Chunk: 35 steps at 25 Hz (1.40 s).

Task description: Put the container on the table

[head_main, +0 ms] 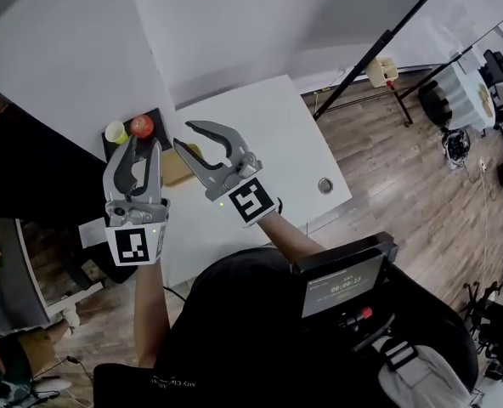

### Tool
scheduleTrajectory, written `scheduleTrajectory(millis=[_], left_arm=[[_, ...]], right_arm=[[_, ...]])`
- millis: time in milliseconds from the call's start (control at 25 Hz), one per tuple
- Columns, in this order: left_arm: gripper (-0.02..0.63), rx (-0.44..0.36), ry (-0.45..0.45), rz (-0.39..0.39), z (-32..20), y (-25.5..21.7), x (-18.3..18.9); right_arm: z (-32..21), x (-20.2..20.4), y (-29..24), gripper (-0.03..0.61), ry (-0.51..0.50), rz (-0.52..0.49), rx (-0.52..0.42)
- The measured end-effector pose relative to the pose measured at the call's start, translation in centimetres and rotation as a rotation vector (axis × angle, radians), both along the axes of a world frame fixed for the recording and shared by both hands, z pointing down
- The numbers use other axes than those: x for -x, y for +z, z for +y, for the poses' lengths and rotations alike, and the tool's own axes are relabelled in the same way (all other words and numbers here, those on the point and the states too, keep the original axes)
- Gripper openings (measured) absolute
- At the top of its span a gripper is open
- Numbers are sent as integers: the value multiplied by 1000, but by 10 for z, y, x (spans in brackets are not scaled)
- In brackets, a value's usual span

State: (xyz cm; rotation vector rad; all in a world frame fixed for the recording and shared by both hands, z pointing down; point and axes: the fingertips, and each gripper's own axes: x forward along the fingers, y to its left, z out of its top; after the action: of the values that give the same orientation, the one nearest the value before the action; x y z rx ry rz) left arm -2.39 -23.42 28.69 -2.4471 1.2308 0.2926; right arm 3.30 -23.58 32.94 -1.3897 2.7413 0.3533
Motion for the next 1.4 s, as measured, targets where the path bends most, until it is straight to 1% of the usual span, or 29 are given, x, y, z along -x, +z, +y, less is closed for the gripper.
scheduleTrajectory(millis=[40,120,200,320,440,600,760,1080,1320,1400], left_arm=[[113,-18,-3,4,1,-4,0],[104,-22,-2,10,0,-2,-1],[101,4,0,10,-1,11,-3],[89,65,7,-9,5,36,-9],[77,108,16,-33,7,62,-15],[72,182,5,-66,5,93,-8],[67,194,-3,-62,5,104,-7],[59,303,-15,-70,1,140,-7],[48,349,-13,-77,2,165,-11],[44,345,-15,-58,2,171,-10]], right_arm=[[0,1,-3,129,5,-1,-12],[-1,1,-4,127,14,3,-25],[-2,0,2,120,19,5,-22],[1,-4,15,109,23,9,-5],[1,-14,35,101,51,13,46],[1,-13,59,92,70,33,99],[1,-9,74,85,68,43,129],[-1,-9,108,71,66,63,183],[0,-13,131,51,61,91,211],[1,-13,137,46,60,96,226]])
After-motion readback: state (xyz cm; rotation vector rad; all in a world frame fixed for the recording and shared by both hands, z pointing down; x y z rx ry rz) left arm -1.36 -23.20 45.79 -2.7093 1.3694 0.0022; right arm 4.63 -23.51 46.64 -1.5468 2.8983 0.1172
